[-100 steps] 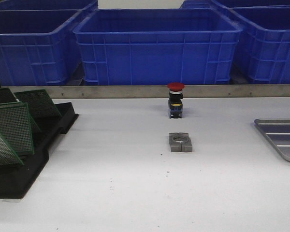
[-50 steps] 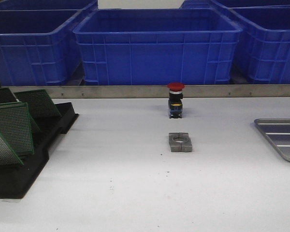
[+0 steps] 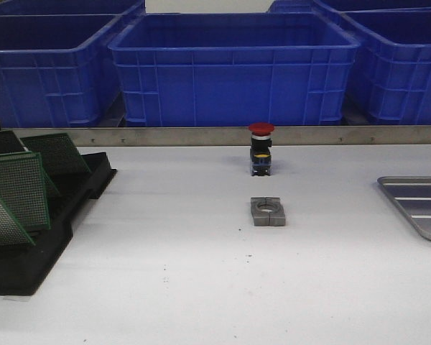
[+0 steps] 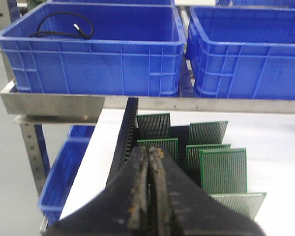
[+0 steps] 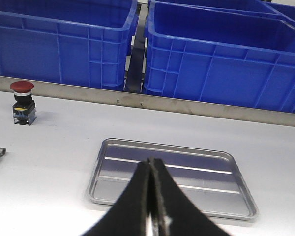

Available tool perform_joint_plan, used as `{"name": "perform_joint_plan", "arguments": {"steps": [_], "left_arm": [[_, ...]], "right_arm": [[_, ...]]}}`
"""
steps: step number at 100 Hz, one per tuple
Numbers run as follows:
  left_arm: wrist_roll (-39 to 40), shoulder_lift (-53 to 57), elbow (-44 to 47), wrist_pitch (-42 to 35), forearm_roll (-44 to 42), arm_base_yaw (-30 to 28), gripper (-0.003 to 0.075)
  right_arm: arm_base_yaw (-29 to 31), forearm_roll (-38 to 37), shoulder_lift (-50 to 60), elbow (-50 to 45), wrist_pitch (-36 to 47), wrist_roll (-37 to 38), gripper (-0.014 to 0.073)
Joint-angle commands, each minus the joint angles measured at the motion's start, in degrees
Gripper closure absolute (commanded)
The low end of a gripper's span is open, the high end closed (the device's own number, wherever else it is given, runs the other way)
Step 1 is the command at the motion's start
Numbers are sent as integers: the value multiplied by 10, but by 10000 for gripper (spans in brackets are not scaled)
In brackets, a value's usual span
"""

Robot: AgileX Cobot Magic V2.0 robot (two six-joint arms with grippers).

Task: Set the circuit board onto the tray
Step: 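Lower the left gripper onto a green circuit board in the black rack and grasp it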

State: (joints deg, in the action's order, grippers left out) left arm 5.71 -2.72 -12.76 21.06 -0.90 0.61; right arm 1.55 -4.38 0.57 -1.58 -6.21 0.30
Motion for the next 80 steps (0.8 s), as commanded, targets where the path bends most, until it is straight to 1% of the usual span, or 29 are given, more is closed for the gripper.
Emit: {"name": "perform_joint_plan", "arguments": {"steps": [1,10,17,30,37,44,48,56,57,63,65,68,72,80], "left_arm": [[5,-48,-61,30,5,-1,738],[5,-99,-107,97,5,-1,738],[5,-139,-140,134,5,-1,738],[4,-215,-187,163,5,-1,737],[-39,-253,-204,165,9,-1,736],[-95,-287,-217,166,28,-1,724],[-139,-302,-224,166,48,-1,698],[-260,-334,-233,167,95,-1,610],[-260,-334,-235,167,99,-1,610],[-364,-358,-241,170,134,-1,535],[-385,-366,-244,171,142,-1,522],[-437,-376,-247,176,153,-1,497],[-485,-391,-253,183,160,-1,483],[-588,-421,-257,186,169,-1,486]], "right_arm": [[2,-7,11,-1,47,1,655],[2,-7,11,-1,47,1,655],[2,-7,11,-1,47,1,655],[2,-7,11,-1,47,1,655],[2,-7,11,-1,47,1,655],[2,-7,11,-1,47,1,655],[2,-7,11,-1,47,1,655],[2,-7,11,-1,47,1,655],[2,-7,11,-1,47,1,655],[2,-7,11,-1,47,1,655],[2,-7,11,-1,47,1,655],[2,-7,11,-1,47,1,655],[2,-7,11,-1,47,1,655],[2,-7,11,-1,47,1,655]]}}
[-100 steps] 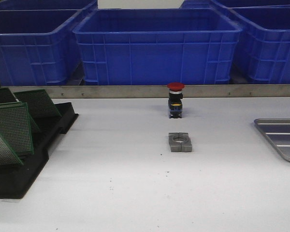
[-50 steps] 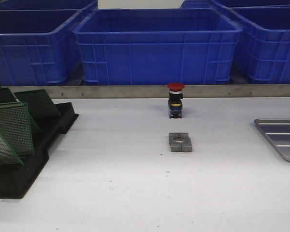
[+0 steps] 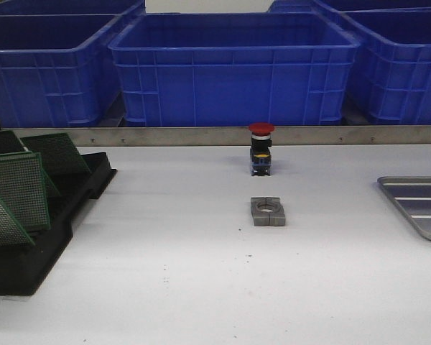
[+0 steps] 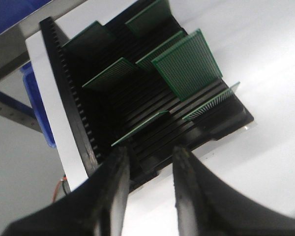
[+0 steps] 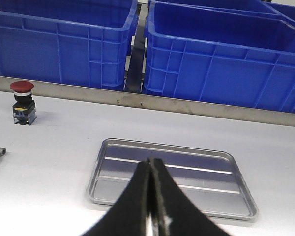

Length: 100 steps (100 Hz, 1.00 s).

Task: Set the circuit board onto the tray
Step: 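Lower the left gripper onto a green circuit board in the black rack and grasp it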

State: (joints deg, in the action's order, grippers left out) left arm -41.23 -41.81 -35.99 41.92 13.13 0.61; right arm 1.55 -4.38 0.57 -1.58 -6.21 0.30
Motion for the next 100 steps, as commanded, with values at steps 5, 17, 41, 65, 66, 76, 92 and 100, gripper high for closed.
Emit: {"name": "perform_joint_plan", "arguments": {"steps": [5,17,41,65,66,76,92,100], "left_arm": [[-181,-49,-28,-20,38,-1,486],[-338,-94,-32,-18,52,-1,486],[-475,-184,-32,-79,44,-1,486],[-493,-281,-32,-165,43,-1,486],[-493,-281,-32,-168,43,-1,486],[-493,-325,-32,-183,43,-1,486],[-493,-377,-32,-224,43,-1,491],[-492,-391,-32,-236,47,-1,529]], "right_arm": [[2,-7,11,-1,47,1,655],[2,-7,11,-1,47,1,655],[2,-7,11,-1,47,1,655],[2,-7,11,-1,47,1,655],[2,-7,11,-1,47,1,655],[2,-7,11,-1,47,1,655],[2,-7,11,-1,47,1,655],[2,-7,11,-1,47,1,655]]}}
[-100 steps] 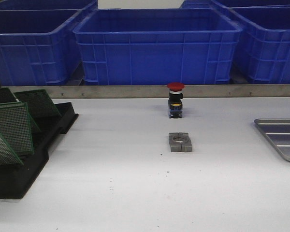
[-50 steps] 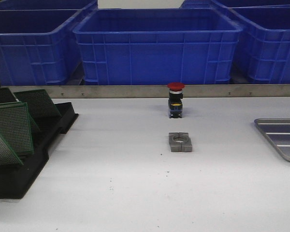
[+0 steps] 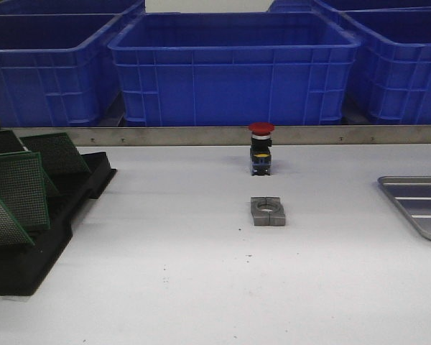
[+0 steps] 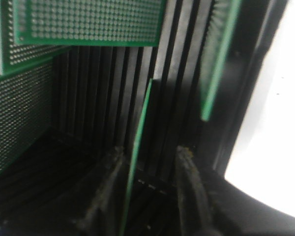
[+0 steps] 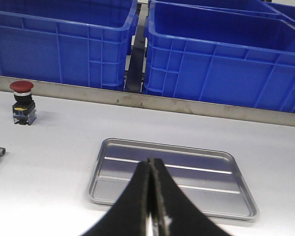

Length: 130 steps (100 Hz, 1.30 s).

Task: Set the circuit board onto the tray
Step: 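Lower the left gripper onto a green circuit board in the black rack and grasp it, then lift the green board out of the rack with the left gripper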

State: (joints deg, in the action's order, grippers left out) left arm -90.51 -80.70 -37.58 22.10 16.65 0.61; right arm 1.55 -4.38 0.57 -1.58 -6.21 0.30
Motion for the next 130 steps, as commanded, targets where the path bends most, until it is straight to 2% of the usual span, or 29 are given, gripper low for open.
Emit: {"name": "perform_joint_plan", "arguments": {"steps": [1,20,45,71,97,107,130], "left_arm": [[1,-4,-16,-37,12,-1,534],[1,-8,-16,-54,11,-1,736],[1,4,-16,-57,0,-1,737],[1,85,-16,-33,-28,-1,737],[1,195,-16,59,-21,-1,737],[1,237,-16,106,33,-1,737],[-27,274,-16,212,234,7,737]], "right_arm": [[2,-7,11,-1,47,1,655],[2,-7,11,-1,47,1,655],[2,-7,11,-1,47,1,655],[2,-7,11,-1,47,1,655],[2,-7,11,-1,47,1,655],[2,-7,11,-1,47,1,655],[2,-7,11,-1,47,1,655]]}}
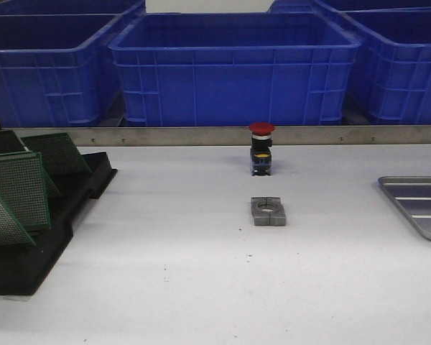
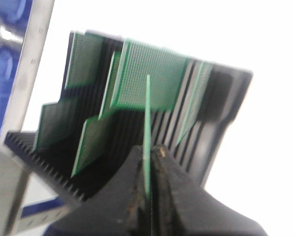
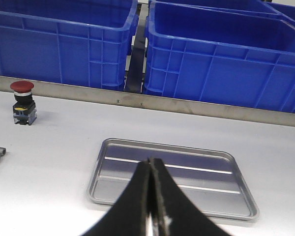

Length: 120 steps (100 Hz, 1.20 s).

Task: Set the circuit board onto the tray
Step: 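Lift the green board out of the rack with the left gripper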

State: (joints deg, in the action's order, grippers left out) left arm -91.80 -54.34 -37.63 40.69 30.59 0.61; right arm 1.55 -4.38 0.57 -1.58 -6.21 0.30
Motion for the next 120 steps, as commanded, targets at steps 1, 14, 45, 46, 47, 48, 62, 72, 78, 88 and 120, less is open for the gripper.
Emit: {"name": "perform_joint_plan", "arguments": {"steps": [1,14,45,46,47,48,62,72,78,88,120], "left_arm": [[-18,10,-16,33,99,10,737],[-19,1,-16,61,175,46,737],[-20,-79,-16,53,301,189,737],[-20,-81,-16,53,306,193,737],[-20,-84,-16,53,308,200,737],[-20,-89,-16,53,311,203,737],[-51,-131,-16,50,363,258,737],[-95,-151,-16,50,416,288,737],[-133,-161,-16,50,459,301,737],[-184,-174,-16,52,520,318,737],[-212,-184,-16,54,550,325,737]], "right_arm": [[2,-7,11,-1,47,1,655],[2,-7,11,-1,47,1,655],[2,-7,11,-1,47,1,655],[2,-7,11,-1,47,1,655],[2,-7,11,-1,47,1,655],[2,-7,11,-1,47,1,655],[2,-7,11,-1,47,1,655],[2,-7,11,-1,47,1,655],[2,-7,11,-1,48,1,655],[2,-7,11,-1,54,1,655],[2,-7,11,-1,87,1,655]]}}
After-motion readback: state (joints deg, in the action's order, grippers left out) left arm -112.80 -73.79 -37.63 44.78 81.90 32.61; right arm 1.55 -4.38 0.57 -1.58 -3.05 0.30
